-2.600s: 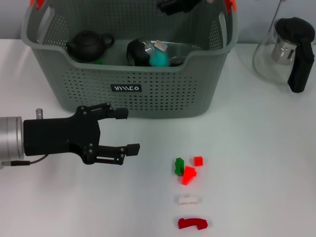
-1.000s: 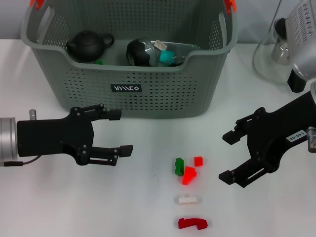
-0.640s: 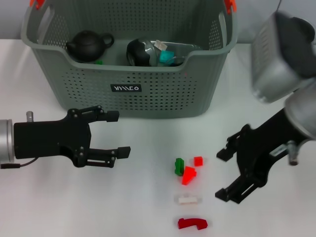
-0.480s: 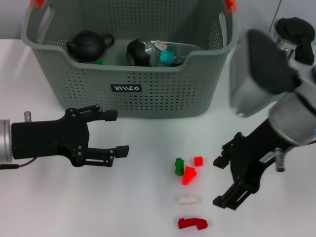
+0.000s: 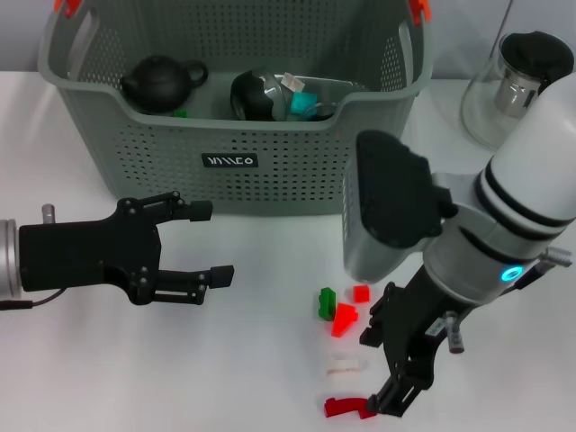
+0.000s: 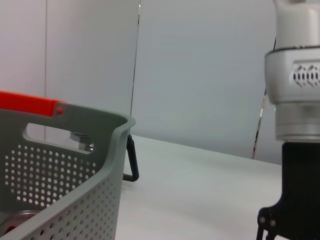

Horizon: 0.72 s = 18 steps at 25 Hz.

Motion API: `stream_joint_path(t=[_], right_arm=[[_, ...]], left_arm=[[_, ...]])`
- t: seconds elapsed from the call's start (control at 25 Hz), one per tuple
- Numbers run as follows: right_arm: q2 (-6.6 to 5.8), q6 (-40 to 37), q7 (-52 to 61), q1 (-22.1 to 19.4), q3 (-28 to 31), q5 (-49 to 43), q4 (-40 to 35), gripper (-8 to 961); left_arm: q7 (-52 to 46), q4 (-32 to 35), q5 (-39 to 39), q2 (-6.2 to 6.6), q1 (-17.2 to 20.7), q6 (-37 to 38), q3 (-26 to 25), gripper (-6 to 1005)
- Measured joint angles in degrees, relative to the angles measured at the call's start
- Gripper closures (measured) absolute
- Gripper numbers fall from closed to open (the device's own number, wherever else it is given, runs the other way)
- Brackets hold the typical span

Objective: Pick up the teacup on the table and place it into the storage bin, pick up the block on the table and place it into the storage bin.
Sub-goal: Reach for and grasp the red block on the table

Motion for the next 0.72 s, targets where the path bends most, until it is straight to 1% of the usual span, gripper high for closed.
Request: stream_joint_path(t=[0.12,0.4,0.72], right_arm=[[-0.01,0.7,0.0,0.3,-2.0,0.7,0.9,129],[-0.02,1.9,0.1,-0.1,-6.0,1.0,1.5,134],[0.13,6.0,0.1,0.5,-10.4,1.1,4.7,141]], left_arm=[[0.0,-0.1,0.0,0.0,0.0,-0.2,0.0,80],[0.3,-0.3,-0.2,-0.17,0.3,-0.4,0.0,79],[0.4,-0.4,-0.5,-0.38,0.5,-0.5,0.0,79]])
